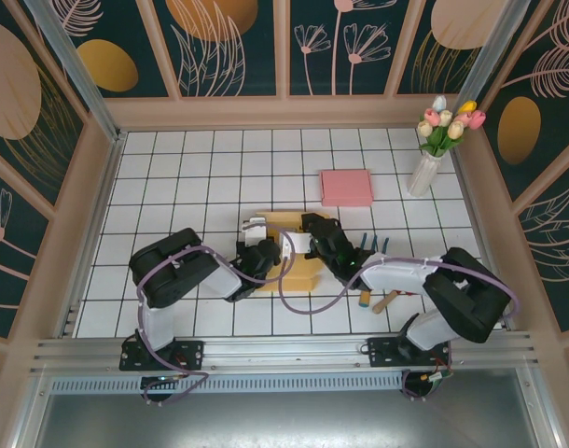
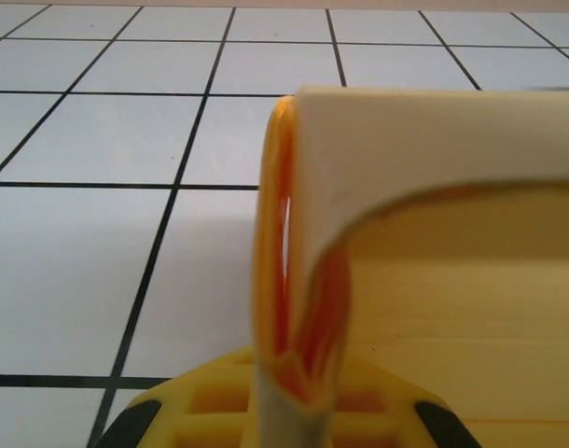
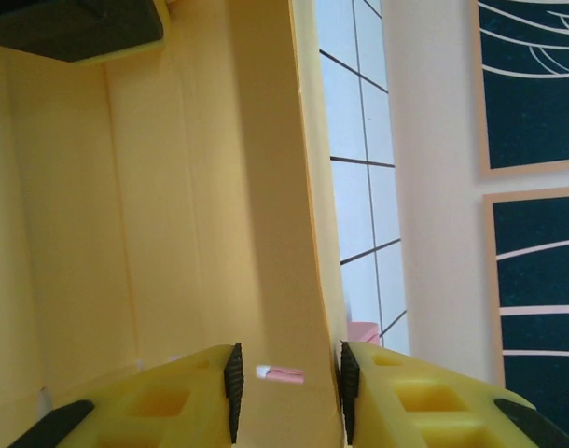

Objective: Fold the paper box

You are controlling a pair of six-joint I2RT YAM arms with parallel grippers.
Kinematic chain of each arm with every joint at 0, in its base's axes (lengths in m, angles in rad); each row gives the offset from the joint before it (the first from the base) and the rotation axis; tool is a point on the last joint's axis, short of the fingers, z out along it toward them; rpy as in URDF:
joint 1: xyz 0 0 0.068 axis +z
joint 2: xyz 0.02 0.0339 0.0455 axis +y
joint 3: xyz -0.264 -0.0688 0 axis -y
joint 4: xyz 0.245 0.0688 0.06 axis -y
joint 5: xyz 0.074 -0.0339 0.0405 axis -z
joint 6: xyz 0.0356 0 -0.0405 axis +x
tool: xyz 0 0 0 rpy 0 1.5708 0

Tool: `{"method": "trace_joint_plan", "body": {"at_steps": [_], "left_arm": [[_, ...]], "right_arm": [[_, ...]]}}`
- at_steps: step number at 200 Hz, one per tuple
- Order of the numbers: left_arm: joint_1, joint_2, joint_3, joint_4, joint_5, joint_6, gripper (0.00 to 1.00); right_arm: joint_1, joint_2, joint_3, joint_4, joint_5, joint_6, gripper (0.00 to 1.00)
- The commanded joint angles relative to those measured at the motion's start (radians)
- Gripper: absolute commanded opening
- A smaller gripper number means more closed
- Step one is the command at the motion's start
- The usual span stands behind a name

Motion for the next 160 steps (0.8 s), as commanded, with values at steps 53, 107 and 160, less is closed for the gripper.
{"method": "trace_joint_plan", "body": {"at_steps": [53, 107, 160], "left_arm": [[0.011, -0.103, -0.113, -0.023, 0.071, -0.058, 0.04], [0.011, -0.258, -0.095, -0.298, 0.200, -0.145, 0.04], [0.011, -0.299, -0.052, -0.461, 0.292, -0.229, 0.05]], "right_arm": [[0.005, -0.365, 0.009, -0.039, 0.004, 0.547, 0.99], [-0.126, -0.496, 0.052, -0.342, 0.117, 1.400, 0.99], [-0.202, -0.540, 0.053, -0.418, -0.168, 1.624, 0.98]]}}
